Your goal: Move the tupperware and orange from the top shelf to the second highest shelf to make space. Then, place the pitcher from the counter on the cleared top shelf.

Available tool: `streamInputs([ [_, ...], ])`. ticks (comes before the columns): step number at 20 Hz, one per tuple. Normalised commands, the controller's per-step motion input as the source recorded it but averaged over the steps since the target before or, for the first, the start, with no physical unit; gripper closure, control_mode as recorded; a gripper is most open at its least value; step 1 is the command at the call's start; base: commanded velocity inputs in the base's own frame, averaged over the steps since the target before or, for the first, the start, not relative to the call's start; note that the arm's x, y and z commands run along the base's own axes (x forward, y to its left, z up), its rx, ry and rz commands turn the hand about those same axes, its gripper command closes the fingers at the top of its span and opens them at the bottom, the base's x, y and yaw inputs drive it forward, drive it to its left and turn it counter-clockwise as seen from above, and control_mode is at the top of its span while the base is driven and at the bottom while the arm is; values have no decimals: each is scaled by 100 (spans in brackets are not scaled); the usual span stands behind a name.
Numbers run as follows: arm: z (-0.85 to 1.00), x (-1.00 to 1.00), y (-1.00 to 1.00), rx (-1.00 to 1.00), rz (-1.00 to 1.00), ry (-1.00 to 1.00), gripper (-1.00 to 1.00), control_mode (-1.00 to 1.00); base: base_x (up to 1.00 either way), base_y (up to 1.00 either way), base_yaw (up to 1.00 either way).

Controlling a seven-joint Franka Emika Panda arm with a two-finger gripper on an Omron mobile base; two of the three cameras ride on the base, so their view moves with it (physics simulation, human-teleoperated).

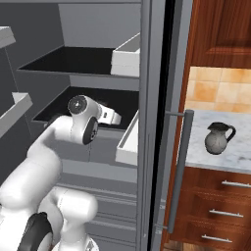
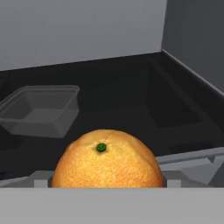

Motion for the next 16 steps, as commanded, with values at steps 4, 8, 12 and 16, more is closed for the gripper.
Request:
streamInputs([
  [4,-21,49,-4,0,0,0,100,-100,0,0,0],
  [8,-31,44,-12,0,0,0,100,-100,0,0,0],
  [12,-29,41,-19,0,0,0,100,-100,0,0,0],
  [16,-25,51,-12,0,0,0,100,-100,0,0,0],
])
